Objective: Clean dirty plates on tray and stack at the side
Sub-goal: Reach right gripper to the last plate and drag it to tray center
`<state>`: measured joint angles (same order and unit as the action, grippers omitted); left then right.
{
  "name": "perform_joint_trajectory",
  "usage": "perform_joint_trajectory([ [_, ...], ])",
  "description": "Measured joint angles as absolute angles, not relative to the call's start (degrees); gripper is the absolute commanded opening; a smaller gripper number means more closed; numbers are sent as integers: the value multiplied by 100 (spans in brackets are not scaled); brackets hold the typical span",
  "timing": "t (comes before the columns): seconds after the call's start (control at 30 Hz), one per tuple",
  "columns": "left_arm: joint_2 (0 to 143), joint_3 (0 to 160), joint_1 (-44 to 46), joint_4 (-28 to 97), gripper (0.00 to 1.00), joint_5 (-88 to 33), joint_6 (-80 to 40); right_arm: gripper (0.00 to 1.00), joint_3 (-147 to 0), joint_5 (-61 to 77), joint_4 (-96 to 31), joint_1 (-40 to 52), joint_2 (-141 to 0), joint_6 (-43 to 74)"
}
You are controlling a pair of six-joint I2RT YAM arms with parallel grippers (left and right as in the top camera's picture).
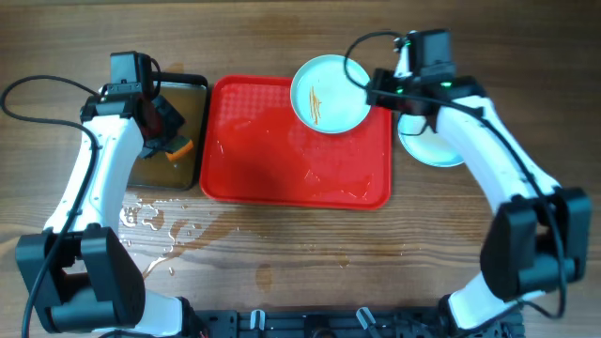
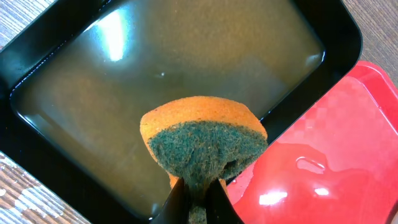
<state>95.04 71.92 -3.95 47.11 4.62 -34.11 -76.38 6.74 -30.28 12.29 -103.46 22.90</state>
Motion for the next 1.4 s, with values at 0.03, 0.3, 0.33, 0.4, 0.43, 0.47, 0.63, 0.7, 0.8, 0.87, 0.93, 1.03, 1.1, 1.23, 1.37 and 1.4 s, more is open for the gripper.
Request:
perform_joint_trajectory([
  [0.03, 9504, 7192, -392, 4709, 4, 462, -3411, 62, -7655, 633, -3037, 1264, -10512, 2300],
  [0.3, 9504, 7192, -392, 4668, 4, 462, -3411, 18, -7872, 714, -3214, 1448, -11703, 2414],
  [0.33, 9504, 7192, -392, 4668, 4, 464, -3411, 15, -7902, 751, -3299, 1450, -11712, 2423],
  [0.4, 9504, 7192, -395, 4668, 4, 462, -3411, 6, -7977, 788, -3461, 1459, -11712, 2436],
  [0.43, 9504, 7192, -392, 4665, 4, 462, -3411, 4, -8007, 792, -3559, 1466, -11712, 2456],
  [0.47, 9504, 7192, -395, 4670, 4, 462, -3411, 4, -8025, 808, -3647, 1485, -11712, 2482],
  [0.63, 9504, 7192, -395, 4670, 4, 462, -3411, 6, -8117, 1116, -4359, 1876, -11712, 2436],
  [0.7, 9504, 7192, -395, 4668, 4, 462, -3411, 30, -8128, 1245, -4431, 2088, -11712, 2392],
  [0.8, 9504, 7192, -392, 4668, 4, 462, -3411, 52, -8169, 1393, -4421, 2281, -11712, 2294],
  [0.87, 9504, 7192, -395, 4670, 4, 462, -3411, 57, -8276, 1417, -4379, 2281, -11712, 2169],
  [0.93, 9504, 7192, -392, 4670, 4, 462, -3411, 60, -8444, 1417, -4324, 2255, -11712, 1879],
  [1.03, 9504, 7192, -392, 4668, 4, 462, -3411, 54, -8770, 1341, -4147, 2241, -11712, 1181],
  [1.1, 9504, 7192, -392, 4668, 4, 462, -3411, 50, -8936, 1282, -4158, 2241, -11745, 829],
  [1.23, 9504, 7192, -395, 4670, 4, 462, -3411, 39, -9153, 1240, -4449, 2241, -12084, 187],
  [1.37, 9504, 7192, -395, 4668, 4, 462, -3411, 37, -9150, 1245, -4598, 2241, -12311, -123],
  [1.4, 9504, 7192, -392, 4670, 4, 462, -3413, 33, -9150, 1245, -4595, 2241, -12311, -156],
])
